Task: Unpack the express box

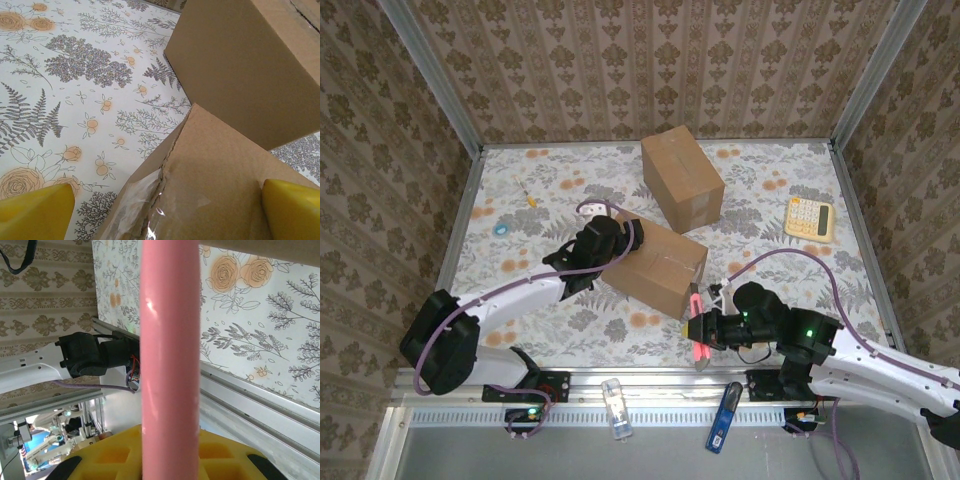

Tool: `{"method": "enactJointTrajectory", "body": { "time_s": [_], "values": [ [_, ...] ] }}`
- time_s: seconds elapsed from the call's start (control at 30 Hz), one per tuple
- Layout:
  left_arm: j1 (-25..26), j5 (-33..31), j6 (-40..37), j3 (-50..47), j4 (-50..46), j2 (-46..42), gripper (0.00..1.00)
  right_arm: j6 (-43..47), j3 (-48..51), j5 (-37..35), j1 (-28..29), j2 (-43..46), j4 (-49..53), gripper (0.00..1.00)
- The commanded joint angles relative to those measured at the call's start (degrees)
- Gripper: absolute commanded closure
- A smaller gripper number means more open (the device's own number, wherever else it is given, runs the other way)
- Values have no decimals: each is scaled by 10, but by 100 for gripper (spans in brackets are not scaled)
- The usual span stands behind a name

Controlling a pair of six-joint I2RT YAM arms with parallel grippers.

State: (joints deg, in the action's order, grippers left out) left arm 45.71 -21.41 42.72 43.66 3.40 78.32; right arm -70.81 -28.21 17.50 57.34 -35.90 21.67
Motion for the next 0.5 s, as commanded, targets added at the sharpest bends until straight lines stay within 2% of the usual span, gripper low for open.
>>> {"method": "enactJointTrajectory", "body": {
  "time_s": [0.0,0.1,0.23,0.47],
  "values": [
    [2,37,1,-77,-264,99,5,35,-55,4,17,18,63,100],
    [3,45,-13,-64,-271,78,4,63,-107,-56,13,34,174,100],
    [3,45,-55,-16,-305,41,2,100,-165,-107,-9,57,272,100],
    [-6,47,-153,112,-361,-3,0,168,-180,-118,-74,15,287,100]
  ]
}}
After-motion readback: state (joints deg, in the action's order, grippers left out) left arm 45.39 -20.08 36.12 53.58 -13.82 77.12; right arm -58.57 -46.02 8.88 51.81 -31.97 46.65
